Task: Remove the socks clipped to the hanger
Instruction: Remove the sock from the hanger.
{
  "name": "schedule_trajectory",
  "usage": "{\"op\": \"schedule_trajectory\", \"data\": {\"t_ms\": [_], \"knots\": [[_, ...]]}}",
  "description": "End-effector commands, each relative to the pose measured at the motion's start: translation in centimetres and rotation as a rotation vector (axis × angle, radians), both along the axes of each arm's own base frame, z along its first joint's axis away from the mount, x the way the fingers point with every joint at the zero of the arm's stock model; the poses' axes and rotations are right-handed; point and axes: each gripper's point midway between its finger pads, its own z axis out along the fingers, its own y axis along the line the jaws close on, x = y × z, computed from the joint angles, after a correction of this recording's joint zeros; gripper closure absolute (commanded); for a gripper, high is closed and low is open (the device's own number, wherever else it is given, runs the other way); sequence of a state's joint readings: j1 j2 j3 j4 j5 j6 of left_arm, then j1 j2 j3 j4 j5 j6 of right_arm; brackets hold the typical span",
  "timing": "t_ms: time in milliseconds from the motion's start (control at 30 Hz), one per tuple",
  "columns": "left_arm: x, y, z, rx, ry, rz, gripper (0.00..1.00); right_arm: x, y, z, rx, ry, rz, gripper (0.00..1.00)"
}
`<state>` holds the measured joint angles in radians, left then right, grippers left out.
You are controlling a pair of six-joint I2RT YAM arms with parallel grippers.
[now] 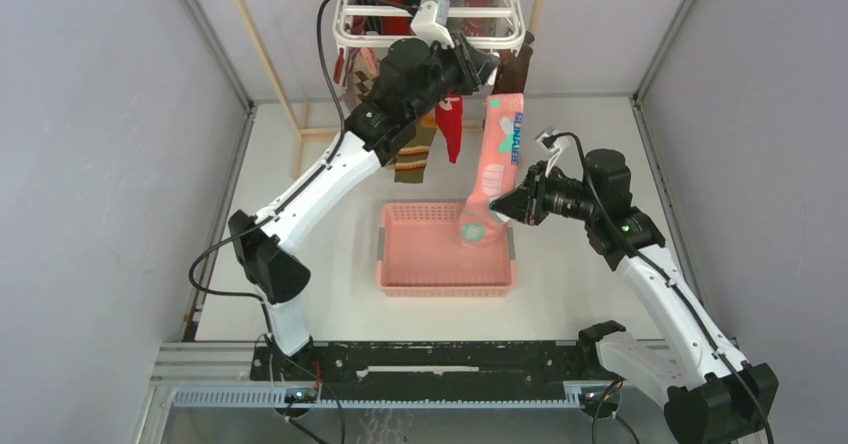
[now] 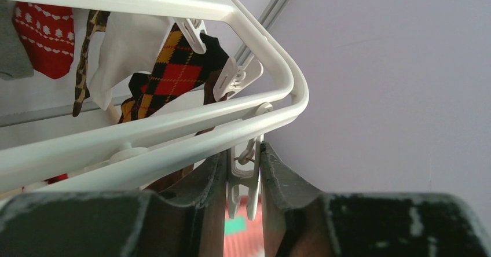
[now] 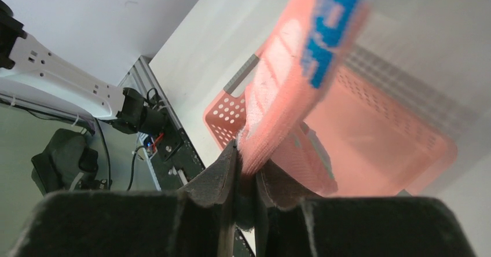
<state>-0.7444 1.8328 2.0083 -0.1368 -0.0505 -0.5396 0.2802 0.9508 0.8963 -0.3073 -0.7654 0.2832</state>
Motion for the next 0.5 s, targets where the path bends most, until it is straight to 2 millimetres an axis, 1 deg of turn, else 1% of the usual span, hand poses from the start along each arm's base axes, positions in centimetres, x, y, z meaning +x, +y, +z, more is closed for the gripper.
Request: {"op": "schedule_trajectory", "data": {"t_ms": [0, 100, 167, 200, 367, 467], "knots": [[-0.6, 0.8, 1.0, 0.003, -0.032, 0.014, 0.82, -0.5, 0.2, 0.4, 0.017, -0.027, 0.016, 0.8], [-0.6, 0.8, 1.0, 0.004, -0.033, 0.015, 0.81, -0.6, 0.4, 0.2, 0.011, -0.023, 0.021, 0.8], [-0.6, 0.8, 0.9, 0.007, -0.032, 0.016, 0.77, -0.6, 0.5, 0.2, 0.01, -0.022, 0.021, 0.8], [-0.7, 0.9, 0.8, 0.009, -0.03, 0.016, 0.74, -0.6, 0.5, 0.2, 0.01, -0.023, 0.022, 0.8], [-0.9, 1.1, -0.1, 0.031, -0.019, 0.013, 0.44, -0.6, 0.5, 0.4, 0.013, -0.03, 0.02, 0.8], [-1.2, 1.2, -0.8, 0.045, -0.014, 0.008, 0.34, -0.6, 0.6, 0.4, 0.016, -0.028, 0.024, 0.8]]}}
